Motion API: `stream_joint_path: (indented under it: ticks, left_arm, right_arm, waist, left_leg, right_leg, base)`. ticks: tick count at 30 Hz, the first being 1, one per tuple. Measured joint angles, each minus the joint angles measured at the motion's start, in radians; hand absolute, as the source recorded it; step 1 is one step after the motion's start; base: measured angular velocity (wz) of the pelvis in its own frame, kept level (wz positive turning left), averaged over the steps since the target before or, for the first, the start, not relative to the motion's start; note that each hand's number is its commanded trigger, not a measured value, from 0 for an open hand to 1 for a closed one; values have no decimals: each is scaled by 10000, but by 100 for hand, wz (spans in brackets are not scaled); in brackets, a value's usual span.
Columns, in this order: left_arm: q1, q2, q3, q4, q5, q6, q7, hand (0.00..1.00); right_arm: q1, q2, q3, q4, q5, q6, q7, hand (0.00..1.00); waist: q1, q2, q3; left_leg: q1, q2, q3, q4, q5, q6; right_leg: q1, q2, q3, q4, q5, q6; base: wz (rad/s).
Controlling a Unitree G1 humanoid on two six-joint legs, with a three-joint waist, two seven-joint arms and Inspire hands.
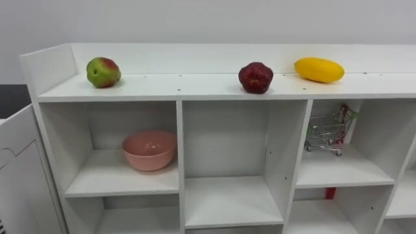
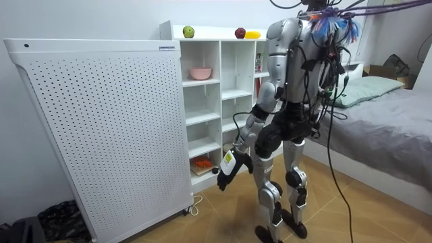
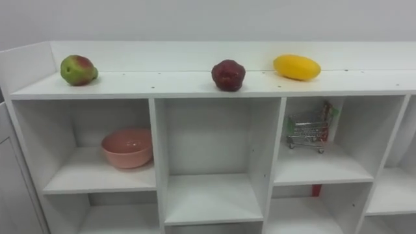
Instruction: Arrange fruit in the closet
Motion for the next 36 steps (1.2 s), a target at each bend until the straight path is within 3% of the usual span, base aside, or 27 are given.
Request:
stream_joint_path:
  ticks: [3,5,7,19,23,26,31,36]
  left_arm:
    - [45,25,-44,0,-4,-80,245,0]
    - [52,30,-168,-26,3,-101,252,0]
    - [160,33,-290,-284,83,-99,260,0]
    - [265,43,-809,-805,78,-154,483,0]
    - [269,52,-964,-778,61,-246,483,0]
    - [231,52,-1149,-778,71,-505,480,0]
    - [220,53,-1181,-756,68,-645,472,0]
    - [205,51,-1312,-689,66,-744,419,0]
  right_arm:
    - [-221,0,66,-1008,-92,-278,-473,0]
    - [-288,4,173,-1807,-381,-314,-781,0]
    - [-286,12,498,-2867,-1112,-421,-1006,0]
    - [-332,-81,2029,-7080,-3838,-695,-1053,0]
    - [-902,-106,2030,-7548,-4585,-918,-1121,0]
    - [-1251,-161,2031,-8425,-4677,-1153,-1129,0]
    - [-1747,-427,2027,-9174,-4891,-1673,-1035,0]
    - [-1792,-424,2054,-9786,-5336,-1695,-1028,0]
  waist:
    - [36,-153,-20]
    - [48,-137,-63]
    - [68,-172,-49]
    - [371,12,-89]
    - [354,42,-72]
    - [348,81,-68]
    - [346,121,-47]
    - [378,143,-52]
  left_leg:
    - [-181,2,1,98,5,-5]
    - [-361,1,1,201,9,-5]
    - [-432,12,5,194,9,-5]
    - [-297,47,224,15,13,-10]
    - [-323,43,237,87,13,-9]
    - [-445,45,272,126,14,-7]
    - [-453,46,261,136,14,-7]
    - [-522,46,233,142,14,-7]
  right_leg:
    - [-143,-5,-23,9,-14,-8]
    - [-303,-9,-18,37,-10,-5]
    - [-316,1,-31,37,-5,-2]
    - [-368,21,188,98,7,-13]
    - [-453,16,152,134,8,-12]
    - [-533,15,205,182,10,-9]
    - [-529,17,198,182,12,-7]
    - [-581,9,67,200,11,-7]
  base:
    - [0]
    - [0]
    - [0]
    - [-6]
    - [-1]
    - [-3]
    - [0]
    - [0]
